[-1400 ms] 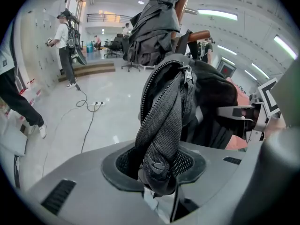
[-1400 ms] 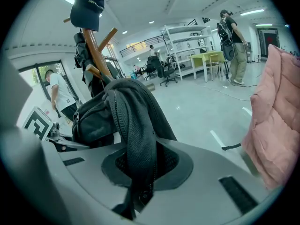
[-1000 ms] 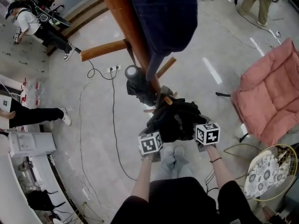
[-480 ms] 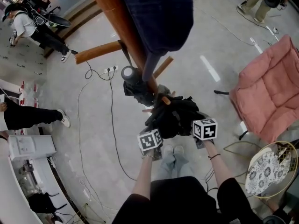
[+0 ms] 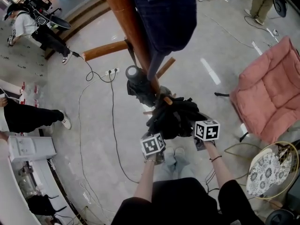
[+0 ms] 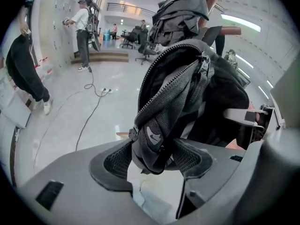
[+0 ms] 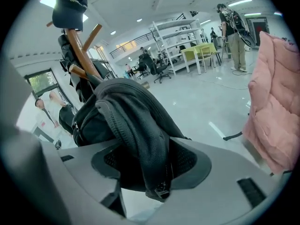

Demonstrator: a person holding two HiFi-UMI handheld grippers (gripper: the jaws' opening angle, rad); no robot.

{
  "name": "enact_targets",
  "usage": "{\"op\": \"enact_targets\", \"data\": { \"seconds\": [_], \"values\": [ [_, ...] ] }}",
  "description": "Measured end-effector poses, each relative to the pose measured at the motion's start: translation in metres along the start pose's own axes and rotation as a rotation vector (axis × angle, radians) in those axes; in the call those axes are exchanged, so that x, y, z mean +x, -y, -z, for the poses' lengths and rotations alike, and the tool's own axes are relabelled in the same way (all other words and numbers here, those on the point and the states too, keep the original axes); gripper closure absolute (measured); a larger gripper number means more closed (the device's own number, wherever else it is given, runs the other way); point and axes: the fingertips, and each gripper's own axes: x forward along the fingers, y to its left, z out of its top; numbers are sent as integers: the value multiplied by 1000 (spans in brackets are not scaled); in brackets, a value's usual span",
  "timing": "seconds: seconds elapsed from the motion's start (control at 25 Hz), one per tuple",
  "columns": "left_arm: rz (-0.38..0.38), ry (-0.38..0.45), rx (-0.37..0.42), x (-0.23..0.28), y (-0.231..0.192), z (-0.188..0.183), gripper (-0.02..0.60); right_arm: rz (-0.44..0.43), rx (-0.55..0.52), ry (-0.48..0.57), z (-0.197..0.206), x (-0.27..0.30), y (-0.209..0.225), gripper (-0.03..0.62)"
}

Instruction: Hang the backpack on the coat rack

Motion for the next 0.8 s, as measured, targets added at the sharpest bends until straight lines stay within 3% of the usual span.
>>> {"op": "enact_targets", "data": {
  "seconds": [0.4,0.64,0.8],
  "values": [
    [-9,58,72,-44,1,-7,319,-2,-21,62,-11,-47,-11,378],
    [9,94,127,-75,10,-13,410,19,-20,95,-11,-79,-15,384],
    [39,149,185,-98,20,-25,462,31,-49,142,-18,-104,-24,481]
  ]
}}
